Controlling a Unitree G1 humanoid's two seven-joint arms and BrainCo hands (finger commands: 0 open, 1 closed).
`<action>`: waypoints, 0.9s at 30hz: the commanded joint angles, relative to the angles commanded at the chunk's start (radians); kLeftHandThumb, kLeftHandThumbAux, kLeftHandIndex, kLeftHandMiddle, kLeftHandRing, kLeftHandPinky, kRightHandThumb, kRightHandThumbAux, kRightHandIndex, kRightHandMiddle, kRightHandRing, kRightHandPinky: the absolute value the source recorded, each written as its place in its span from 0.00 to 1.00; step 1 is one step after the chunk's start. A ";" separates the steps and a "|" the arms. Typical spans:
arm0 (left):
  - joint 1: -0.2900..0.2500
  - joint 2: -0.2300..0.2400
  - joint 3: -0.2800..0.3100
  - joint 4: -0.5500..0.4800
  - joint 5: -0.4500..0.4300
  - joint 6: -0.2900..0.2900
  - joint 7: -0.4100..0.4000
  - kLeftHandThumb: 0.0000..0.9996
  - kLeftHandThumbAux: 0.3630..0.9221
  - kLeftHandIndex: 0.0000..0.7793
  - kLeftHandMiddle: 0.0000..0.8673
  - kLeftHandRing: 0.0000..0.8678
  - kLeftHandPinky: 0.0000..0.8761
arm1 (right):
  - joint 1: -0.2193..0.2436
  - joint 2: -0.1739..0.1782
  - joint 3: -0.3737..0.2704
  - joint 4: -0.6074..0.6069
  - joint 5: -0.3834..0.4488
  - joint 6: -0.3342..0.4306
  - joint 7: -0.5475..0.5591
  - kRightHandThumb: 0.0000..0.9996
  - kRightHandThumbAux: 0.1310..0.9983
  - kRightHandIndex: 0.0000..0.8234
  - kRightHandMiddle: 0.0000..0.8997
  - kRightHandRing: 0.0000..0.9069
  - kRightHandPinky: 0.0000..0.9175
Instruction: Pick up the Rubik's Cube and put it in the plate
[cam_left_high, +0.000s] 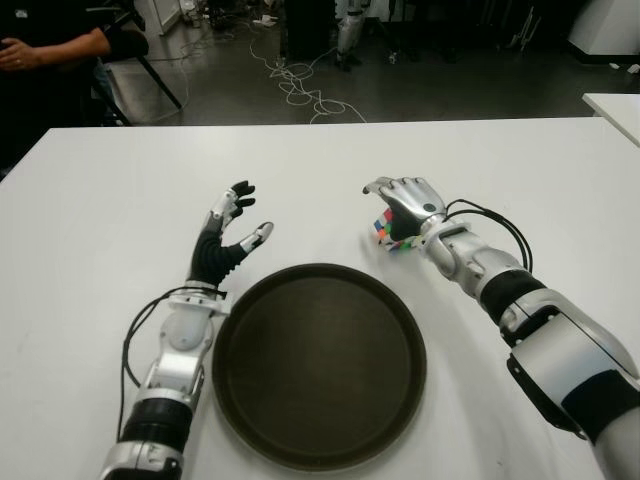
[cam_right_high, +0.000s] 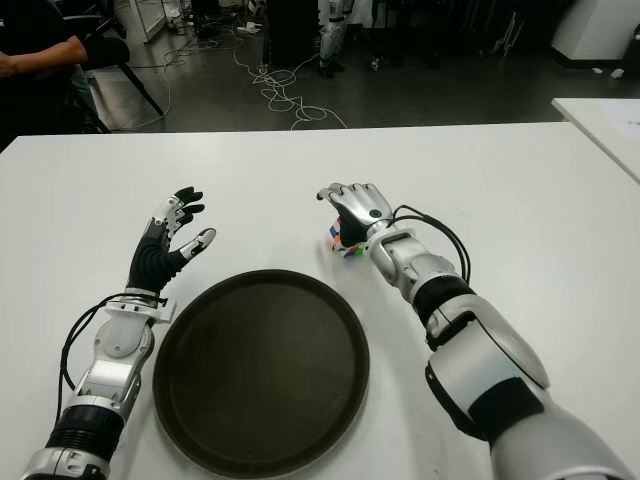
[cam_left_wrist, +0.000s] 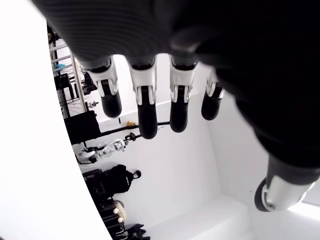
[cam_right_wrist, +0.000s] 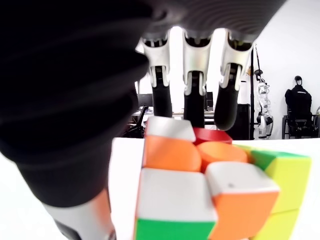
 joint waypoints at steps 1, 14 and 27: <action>0.000 0.000 0.000 -0.001 -0.002 0.001 -0.002 0.09 0.41 0.14 0.20 0.18 0.09 | 0.000 0.000 -0.001 0.000 0.000 0.000 0.000 0.00 0.87 0.28 0.36 0.42 0.46; 0.009 -0.001 0.002 -0.013 0.001 0.003 -0.003 0.08 0.39 0.14 0.20 0.17 0.09 | 0.000 -0.001 -0.004 0.000 -0.002 -0.003 -0.010 0.00 0.88 0.30 0.37 0.44 0.48; 0.007 -0.004 0.001 -0.017 0.008 0.004 0.010 0.08 0.37 0.14 0.19 0.18 0.11 | -0.006 -0.046 -0.017 -0.042 0.008 -0.032 0.028 0.00 0.84 0.25 0.35 0.41 0.43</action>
